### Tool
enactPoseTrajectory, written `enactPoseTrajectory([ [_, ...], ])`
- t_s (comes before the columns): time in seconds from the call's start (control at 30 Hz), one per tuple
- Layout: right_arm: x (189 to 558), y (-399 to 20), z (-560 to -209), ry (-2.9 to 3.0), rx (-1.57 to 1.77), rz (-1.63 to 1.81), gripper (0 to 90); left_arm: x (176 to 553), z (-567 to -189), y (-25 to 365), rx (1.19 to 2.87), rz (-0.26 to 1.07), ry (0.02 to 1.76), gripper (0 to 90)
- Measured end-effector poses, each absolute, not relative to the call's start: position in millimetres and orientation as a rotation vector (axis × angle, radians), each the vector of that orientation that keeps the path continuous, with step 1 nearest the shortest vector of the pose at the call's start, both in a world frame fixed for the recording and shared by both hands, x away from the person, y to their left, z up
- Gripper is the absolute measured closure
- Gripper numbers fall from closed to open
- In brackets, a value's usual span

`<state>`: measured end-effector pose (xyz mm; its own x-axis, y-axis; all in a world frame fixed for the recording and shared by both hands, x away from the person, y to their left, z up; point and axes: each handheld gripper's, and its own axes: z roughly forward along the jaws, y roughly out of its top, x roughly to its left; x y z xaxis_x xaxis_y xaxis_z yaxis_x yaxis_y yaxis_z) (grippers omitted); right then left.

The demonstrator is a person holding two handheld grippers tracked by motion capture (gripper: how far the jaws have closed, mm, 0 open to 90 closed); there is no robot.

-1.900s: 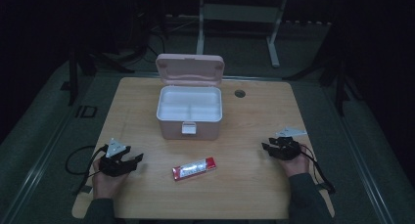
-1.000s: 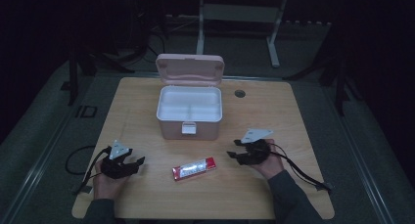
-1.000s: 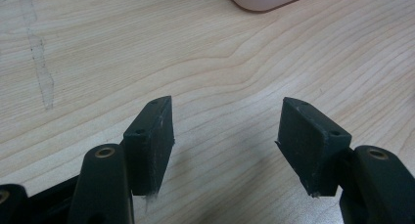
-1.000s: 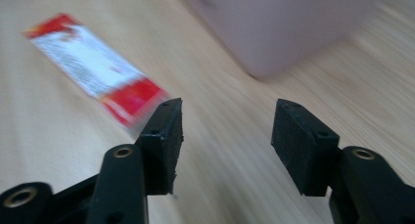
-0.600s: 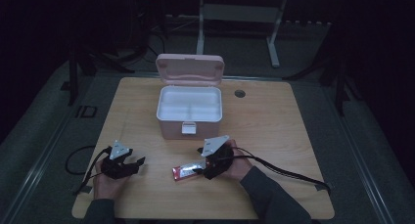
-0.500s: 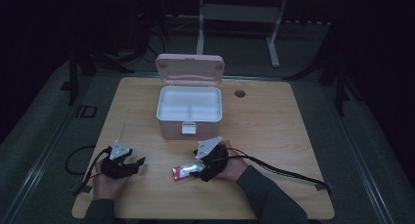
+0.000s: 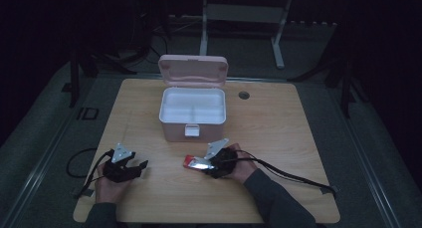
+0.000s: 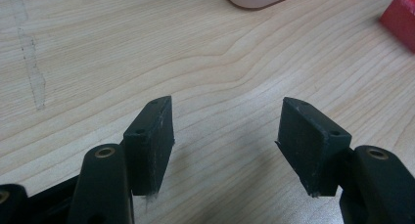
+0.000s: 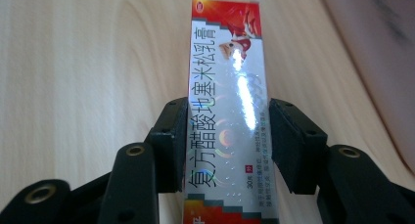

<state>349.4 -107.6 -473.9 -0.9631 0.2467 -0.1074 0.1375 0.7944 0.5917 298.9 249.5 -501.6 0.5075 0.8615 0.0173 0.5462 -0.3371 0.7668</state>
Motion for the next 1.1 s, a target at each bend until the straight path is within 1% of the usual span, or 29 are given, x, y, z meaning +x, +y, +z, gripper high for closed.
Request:
enactPoseTrajectory([
  [0.03, 349, -108, -474, 2.804, 0.303, 0.904, 51.0, 299, -502, 250, 2.028, 0.558, 1.149, 38.2],
  [0.07, 351, -129, -472, 2.778, 0.387, 0.891, 50.9, 299, -502, 249, 2.026, 0.554, 1.148, 38.2],
  [0.1, 351, -141, -472, 2.759, 0.427, 0.892, 50.9, 299, -502, 249, 2.026, 0.551, 1.149, 38.2],
  [0.13, 351, -141, -472, 2.759, 0.427, 0.892, 50.9, 299, -502, 249, 2.026, 0.551, 1.149, 38.2],
  [0.23, 351, -181, -469, 2.715, 0.538, 0.883, 50.9, 299, -502, 249, 2.026, 0.549, 1.150, 38.2],
  [0.27, 350, -201, -467, 2.688, 0.591, 0.877, 50.9, 299, -502, 249, 2.025, 0.549, 1.150, 38.2],
  [0.4, 346, -251, -461, 2.612, 0.716, 0.875, 50.9, 298, -502, 249, 2.023, 0.546, 1.149, 38.2],
  [0.57, 341, -300, -458, 2.523, 0.849, 0.880, 50.8, 299, -502, 248, 2.025, 0.542, 1.147, 38.2],
  [0.6, 341, -300, -458, 2.523, 0.849, 0.880, 50.8, 299, -502, 248, 2.025, 0.542, 1.147, 38.2],
  [0.7, 337, -319, -461, 2.497, 0.898, 0.884, 50.7, 299, -502, 248, 2.025, 0.538, 1.146, 38.2],
  [1.0, 328, -334, -475, 2.497, 0.962, 0.892, 49.9, 298, -502, 248, 2.026, 0.532, 1.145, 38.2],
  [1.1, 328, -336, -477, 2.494, 0.972, 0.915, 44.8, 298, -502, 248, 2.023, 0.529, 1.146, 38.2],
])
